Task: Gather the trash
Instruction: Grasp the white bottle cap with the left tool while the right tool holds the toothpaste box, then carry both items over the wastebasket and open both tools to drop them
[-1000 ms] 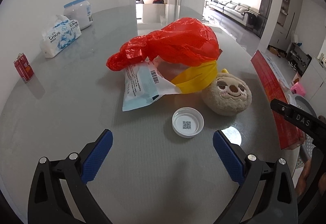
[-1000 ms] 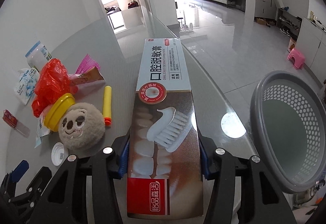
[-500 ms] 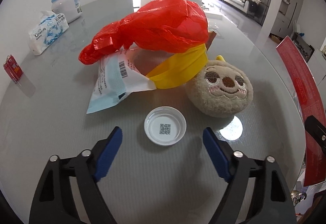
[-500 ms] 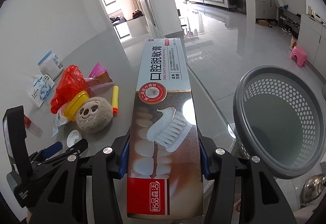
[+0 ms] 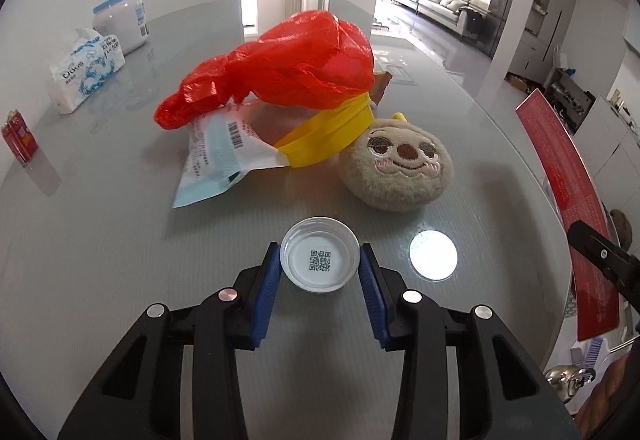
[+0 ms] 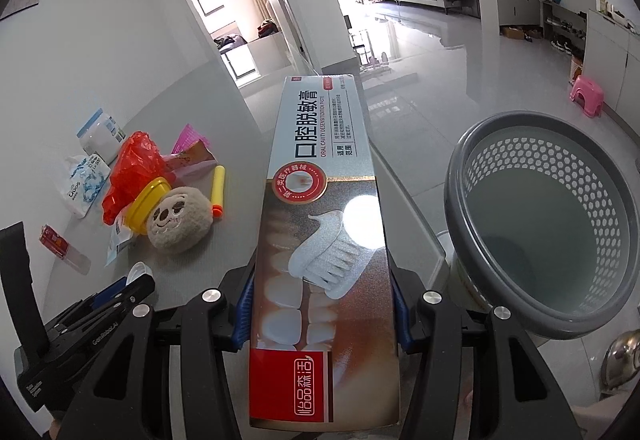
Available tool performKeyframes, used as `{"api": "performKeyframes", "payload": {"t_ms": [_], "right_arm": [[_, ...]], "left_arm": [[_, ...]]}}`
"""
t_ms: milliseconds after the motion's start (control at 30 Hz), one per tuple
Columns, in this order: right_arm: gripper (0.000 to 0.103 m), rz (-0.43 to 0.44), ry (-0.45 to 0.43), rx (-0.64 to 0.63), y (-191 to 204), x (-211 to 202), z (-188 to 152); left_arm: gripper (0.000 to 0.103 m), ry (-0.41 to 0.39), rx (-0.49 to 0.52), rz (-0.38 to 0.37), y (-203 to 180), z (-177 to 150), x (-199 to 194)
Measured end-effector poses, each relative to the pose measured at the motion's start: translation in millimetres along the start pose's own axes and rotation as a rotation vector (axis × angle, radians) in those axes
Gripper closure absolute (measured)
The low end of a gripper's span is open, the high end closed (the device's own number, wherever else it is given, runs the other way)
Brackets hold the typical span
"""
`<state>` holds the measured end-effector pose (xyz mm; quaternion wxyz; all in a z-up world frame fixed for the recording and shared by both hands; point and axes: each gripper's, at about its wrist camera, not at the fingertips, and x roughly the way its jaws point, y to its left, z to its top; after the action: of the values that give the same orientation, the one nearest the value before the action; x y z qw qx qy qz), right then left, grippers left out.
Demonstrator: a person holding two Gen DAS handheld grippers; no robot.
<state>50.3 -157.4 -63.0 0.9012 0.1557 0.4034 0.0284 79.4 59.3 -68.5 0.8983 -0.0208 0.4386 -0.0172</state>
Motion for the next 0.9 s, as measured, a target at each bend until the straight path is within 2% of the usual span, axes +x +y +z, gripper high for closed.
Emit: {"api": "performKeyframes", "payload": {"t_ms": [200,433,700,900], "right_arm": [[0.052,-0.005,-0.026,0.017,-15.4,-22.4,-7.6],[0.052,-0.096,-0.084,0.09,-65.9,-64.6,-18.8],[0.052,-0.222,-0.106,0.225,-147.1,-97.9,-36.1],[0.052,-0.249,-0.073,0.264,-183.2,-89.8,-32.7]], "left_arm": [[0.065,-0.079,0.054,-0.026,-19.6,-4.1,-37.2],[0.064,-0.136,0.193,-0.169,-95.5,-3.2,-56.5],[0.064,-0.124,0.33,-0.317,-185.8,3.8,-38.1],[0.064,-0.081,0.421,-0.349,-246.2,0.6,-8.9]]}}
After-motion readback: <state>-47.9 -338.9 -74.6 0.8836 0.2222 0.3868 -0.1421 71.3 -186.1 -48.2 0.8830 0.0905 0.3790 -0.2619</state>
